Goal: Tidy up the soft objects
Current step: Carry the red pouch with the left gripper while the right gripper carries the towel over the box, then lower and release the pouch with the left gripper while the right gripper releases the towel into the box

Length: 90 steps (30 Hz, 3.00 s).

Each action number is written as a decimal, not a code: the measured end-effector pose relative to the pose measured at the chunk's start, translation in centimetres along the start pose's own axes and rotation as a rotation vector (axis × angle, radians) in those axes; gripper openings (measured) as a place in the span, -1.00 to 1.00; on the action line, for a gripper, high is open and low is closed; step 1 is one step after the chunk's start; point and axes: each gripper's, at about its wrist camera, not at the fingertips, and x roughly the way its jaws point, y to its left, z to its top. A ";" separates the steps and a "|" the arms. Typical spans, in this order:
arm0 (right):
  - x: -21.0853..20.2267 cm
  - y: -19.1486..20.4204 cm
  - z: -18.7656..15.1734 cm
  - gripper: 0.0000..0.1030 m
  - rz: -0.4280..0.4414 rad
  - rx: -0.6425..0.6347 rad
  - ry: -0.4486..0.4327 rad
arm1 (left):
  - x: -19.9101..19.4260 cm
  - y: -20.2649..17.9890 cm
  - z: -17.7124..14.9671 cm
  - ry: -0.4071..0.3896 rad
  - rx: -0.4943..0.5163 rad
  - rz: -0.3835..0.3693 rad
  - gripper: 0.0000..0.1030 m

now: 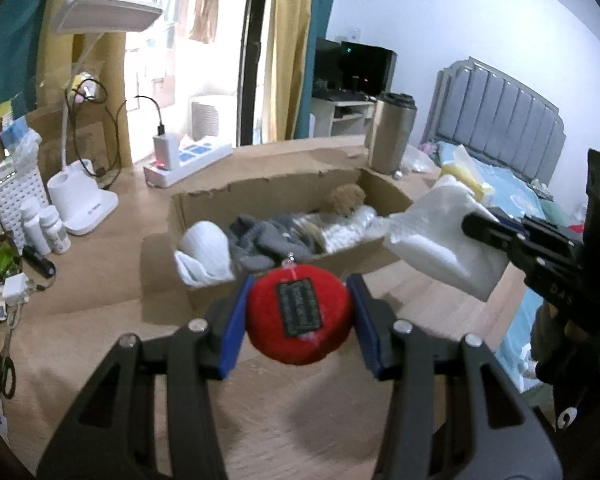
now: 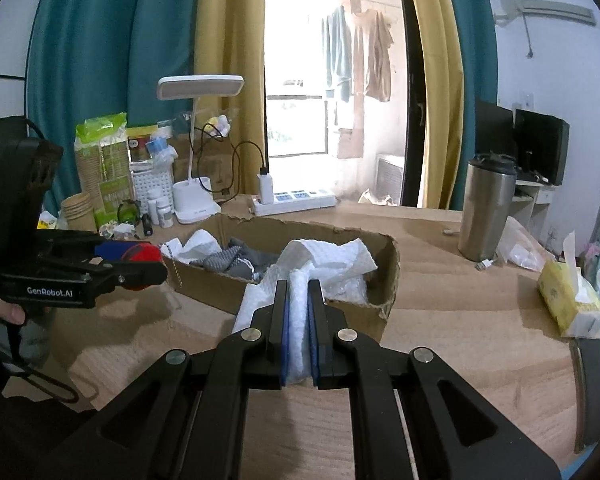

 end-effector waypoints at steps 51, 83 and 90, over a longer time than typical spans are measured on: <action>10.5 -4.3 3.5 -0.82 -0.050 0.049 0.040 | 6.6 5.2 4.1 -0.053 -0.117 0.014 -0.04; 13.6 -5.6 1.2 -0.68 -0.095 0.060 0.205 | 12.8 6.7 5.7 0.063 -0.125 0.105 0.01; 13.2 -5.6 1.4 -0.45 -0.100 0.072 0.214 | 12.5 6.6 5.6 0.064 -0.134 0.076 0.03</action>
